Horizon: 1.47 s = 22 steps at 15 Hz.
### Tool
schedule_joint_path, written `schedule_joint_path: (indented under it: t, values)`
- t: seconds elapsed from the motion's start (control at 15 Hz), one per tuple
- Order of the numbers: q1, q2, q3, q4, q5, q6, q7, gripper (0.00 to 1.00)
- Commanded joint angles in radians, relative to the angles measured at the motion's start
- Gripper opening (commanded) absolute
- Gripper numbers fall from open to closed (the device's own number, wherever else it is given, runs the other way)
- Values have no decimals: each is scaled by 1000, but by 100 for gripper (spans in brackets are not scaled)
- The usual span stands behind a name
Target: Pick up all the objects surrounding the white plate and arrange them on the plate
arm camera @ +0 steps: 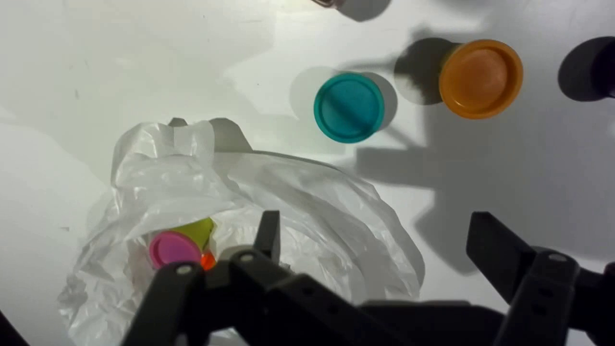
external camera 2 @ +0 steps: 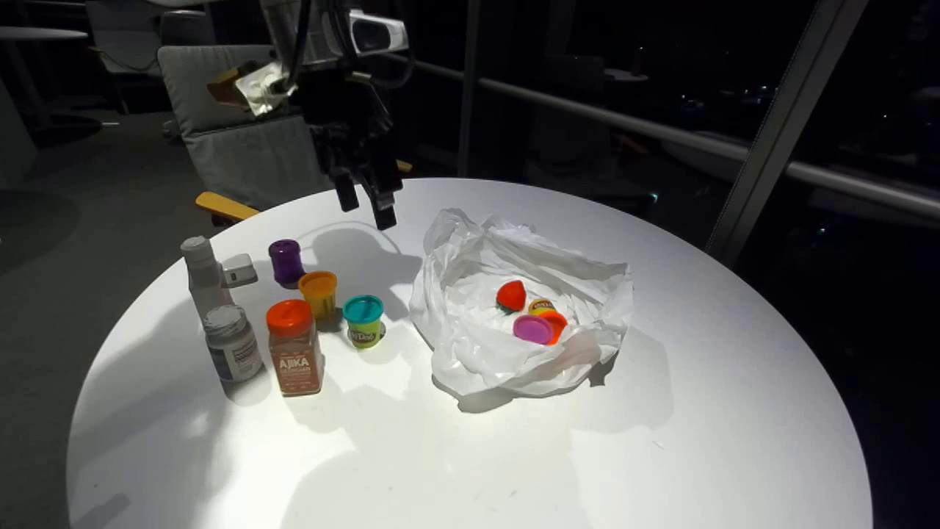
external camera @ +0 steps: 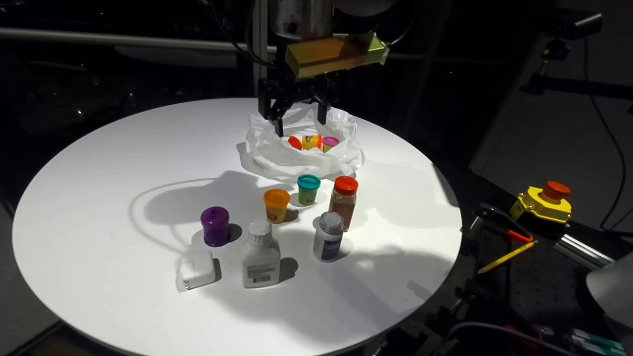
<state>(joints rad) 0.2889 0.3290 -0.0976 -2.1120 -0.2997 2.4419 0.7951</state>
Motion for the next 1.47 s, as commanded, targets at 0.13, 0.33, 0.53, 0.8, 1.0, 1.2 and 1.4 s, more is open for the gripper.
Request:
schedule_joint_path:
  t: [0.13, 0.33, 0.53, 0.8, 1.0, 1.2, 1.4]
  values:
    - [-68, 102, 34, 18, 78, 10, -24, 100]
    - [-85, 162, 40, 42, 129, 4, -35, 100]
    - [-104, 210, 64, 68, 200, 0, -85, 100]
    - [-95, 244, 69, 89, 243, 10, -117, 100]
    - [-86, 266, 64, 99, 249, 1, -116, 100]
    - [-64, 276, 39, 96, 220, 2, -93, 66]
    - [-50, 277, 15, 91, 198, 7, -81, 42]
